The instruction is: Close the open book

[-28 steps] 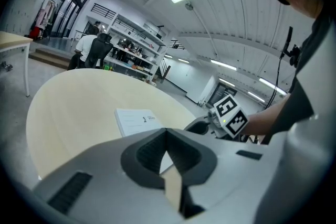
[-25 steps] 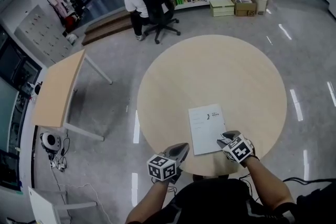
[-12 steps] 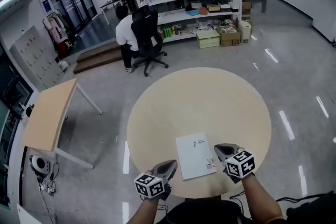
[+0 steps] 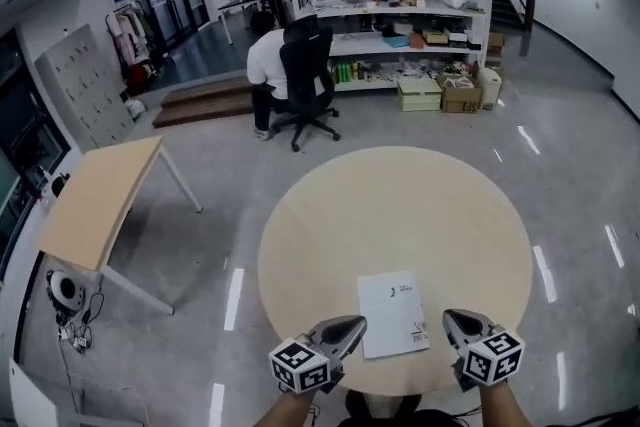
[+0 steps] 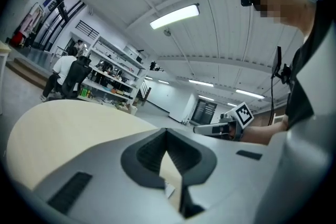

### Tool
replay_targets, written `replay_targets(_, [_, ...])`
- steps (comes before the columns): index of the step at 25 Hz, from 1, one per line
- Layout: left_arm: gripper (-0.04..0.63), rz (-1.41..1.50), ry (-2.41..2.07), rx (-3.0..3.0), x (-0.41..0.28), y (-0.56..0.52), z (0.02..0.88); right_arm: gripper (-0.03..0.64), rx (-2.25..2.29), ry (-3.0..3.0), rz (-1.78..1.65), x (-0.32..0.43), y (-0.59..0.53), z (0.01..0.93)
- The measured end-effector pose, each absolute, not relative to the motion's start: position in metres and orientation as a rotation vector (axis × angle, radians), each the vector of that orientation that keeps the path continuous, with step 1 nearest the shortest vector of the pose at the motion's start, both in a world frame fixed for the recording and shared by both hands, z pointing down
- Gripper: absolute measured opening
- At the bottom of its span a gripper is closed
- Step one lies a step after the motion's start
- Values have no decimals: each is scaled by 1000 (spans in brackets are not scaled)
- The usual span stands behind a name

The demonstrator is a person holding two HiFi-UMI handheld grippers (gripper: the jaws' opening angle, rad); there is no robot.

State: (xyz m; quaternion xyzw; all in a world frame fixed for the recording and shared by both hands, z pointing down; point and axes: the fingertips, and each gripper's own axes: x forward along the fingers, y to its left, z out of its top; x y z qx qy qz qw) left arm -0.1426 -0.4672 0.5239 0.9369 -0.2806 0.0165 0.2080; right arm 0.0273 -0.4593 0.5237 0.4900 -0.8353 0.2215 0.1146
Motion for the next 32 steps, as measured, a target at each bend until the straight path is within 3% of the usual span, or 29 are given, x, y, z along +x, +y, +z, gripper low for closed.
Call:
replay_targets(10, [-8,65,-755,2706,-120,-404,472,-2,1369,-2537,569,17,-423,479])
replay_targets(23, [-8,93,-1045,2646,-58,-234,447,-2,1284,-2660,545,118,-274,457])
replay_targets(32, [-8,67,-1066,2705,-66,-134,432,-2,1251,-2697,479,101,-182,446])
